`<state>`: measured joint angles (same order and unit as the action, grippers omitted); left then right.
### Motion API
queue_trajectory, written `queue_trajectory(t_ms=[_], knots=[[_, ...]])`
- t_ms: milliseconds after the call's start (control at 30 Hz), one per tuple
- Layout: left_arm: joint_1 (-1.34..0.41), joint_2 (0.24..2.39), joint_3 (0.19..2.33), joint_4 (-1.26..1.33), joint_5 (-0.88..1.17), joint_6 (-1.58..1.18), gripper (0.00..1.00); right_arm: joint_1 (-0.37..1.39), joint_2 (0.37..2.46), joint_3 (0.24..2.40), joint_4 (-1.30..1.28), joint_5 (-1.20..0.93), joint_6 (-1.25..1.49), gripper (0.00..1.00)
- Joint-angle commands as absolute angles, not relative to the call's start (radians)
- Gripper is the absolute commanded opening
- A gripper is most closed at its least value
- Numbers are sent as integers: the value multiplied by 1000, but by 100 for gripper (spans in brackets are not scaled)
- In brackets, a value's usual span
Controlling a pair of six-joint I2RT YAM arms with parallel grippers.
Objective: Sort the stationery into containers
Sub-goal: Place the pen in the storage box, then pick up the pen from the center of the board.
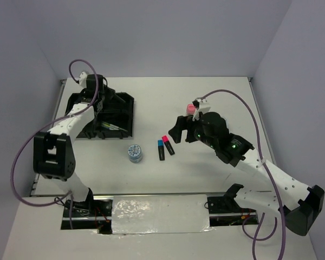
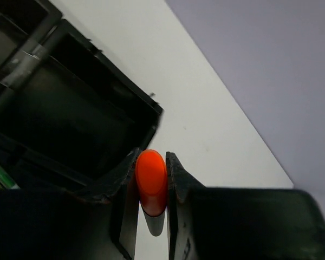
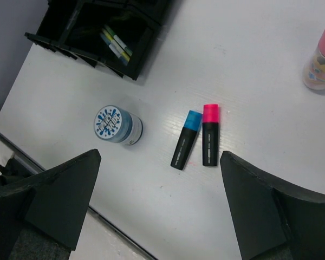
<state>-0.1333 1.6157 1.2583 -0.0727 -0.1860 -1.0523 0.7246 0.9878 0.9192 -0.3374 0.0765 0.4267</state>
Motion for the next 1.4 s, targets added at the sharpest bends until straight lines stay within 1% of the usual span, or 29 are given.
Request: queue_trajectory(t_ms=[0,100,133,167,267,300,333,400,433,533,600,667,700,733,800,833,867,933,967,1033,1067,1167,1300,1367], knots=[[-112,1725,1322,-9,-308,-1106,11,724,936,894,-365,90,391,100],[-85,1787,1328,70,-314,-1135,13,716,894,882,-373,86,371,100],[-78,1793,1319,99,-318,-1144,20,718,890,876,-374,80,368,100],[-65,1810,1313,148,-308,-1144,24,716,881,874,-374,68,364,100],[-45,1854,1344,129,-270,-1160,35,716,864,862,-377,69,359,100],[-35,1864,1350,144,-261,-1160,40,715,858,859,-377,74,354,100],[-34,1870,1353,146,-253,-1155,50,713,850,858,-377,75,351,100],[-34,1870,1356,137,-252,-1151,63,709,851,859,-379,80,342,100],[-34,1865,1356,138,-245,-1146,73,706,857,862,-376,78,339,100],[-34,1830,1339,141,-224,-1141,83,681,923,870,-376,58,333,100],[-32,1786,1339,135,-206,-1135,84,673,1012,867,-357,35,321,100],[-34,1727,1348,103,-161,-1108,84,670,1098,873,-360,34,310,96],[-35,1704,1376,77,-143,-1092,84,672,1202,890,-364,37,311,94],[-37,1656,1391,-2,-109,-1060,86,673,1254,897,-357,40,311,88],[-37,1596,1405,-72,-68,-1029,96,681,1390,916,-336,34,311,81],[-37,1521,1401,-102,-23,-994,99,687,1426,925,-319,49,316,76],[-37,1479,1390,-132,-8,-974,99,701,1462,933,-311,58,318,73],[-38,1386,1304,-133,52,-917,99,712,1551,962,-302,67,314,70],[-38,1297,1252,-171,89,-899,99,722,1599,974,-305,84,314,67],[-40,1208,1195,-198,119,-849,99,729,1640,1003,-305,87,313,63],[-40,1125,1165,-204,158,-830,99,732,1655,1008,-299,101,314,62],[-43,1002,1050,-241,221,-763,99,735,1713,1020,-287,104,305,61],[-44,940,1003,-331,255,-655,99,736,1770,1054,-295,115,296,59],[-46,919,974,-380,261,-631,99,735,1799,1061,-294,118,293,54]])
